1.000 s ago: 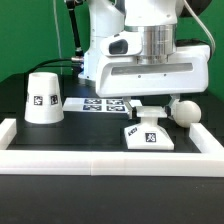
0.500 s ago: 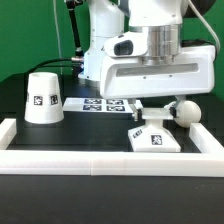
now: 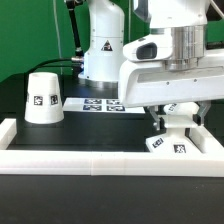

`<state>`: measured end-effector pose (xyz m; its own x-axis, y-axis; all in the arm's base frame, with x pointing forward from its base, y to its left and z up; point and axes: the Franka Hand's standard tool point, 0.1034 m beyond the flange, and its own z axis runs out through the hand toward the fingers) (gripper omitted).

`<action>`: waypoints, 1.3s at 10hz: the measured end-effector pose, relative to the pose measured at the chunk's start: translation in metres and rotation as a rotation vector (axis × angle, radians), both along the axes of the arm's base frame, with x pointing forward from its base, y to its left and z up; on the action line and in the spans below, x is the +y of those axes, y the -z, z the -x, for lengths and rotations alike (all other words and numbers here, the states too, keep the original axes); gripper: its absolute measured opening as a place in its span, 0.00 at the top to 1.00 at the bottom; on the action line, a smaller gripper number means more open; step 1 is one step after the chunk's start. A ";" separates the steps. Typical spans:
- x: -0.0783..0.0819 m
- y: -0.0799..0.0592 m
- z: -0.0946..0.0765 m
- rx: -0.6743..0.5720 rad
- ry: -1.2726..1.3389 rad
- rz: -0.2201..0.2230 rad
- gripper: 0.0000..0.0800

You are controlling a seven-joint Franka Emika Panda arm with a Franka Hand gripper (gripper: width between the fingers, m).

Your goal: Assemble lamp

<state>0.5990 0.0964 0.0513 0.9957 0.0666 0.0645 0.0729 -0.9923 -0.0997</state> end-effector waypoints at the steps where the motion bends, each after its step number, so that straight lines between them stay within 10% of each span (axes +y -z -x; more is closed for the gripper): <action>1: 0.004 0.000 -0.005 -0.006 -0.002 -0.002 0.33; 8: 0.004 0.000 -0.019 -0.037 0.009 -0.005 0.33; 10: 0.004 0.000 -0.019 -0.037 0.008 -0.005 0.14; 13: 0.004 -0.016 0.012 -0.031 -0.012 0.005 0.13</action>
Offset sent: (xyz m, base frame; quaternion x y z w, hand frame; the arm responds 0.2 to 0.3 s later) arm 0.0231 0.0229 -0.0127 0.0116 0.0191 -0.0026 0.9997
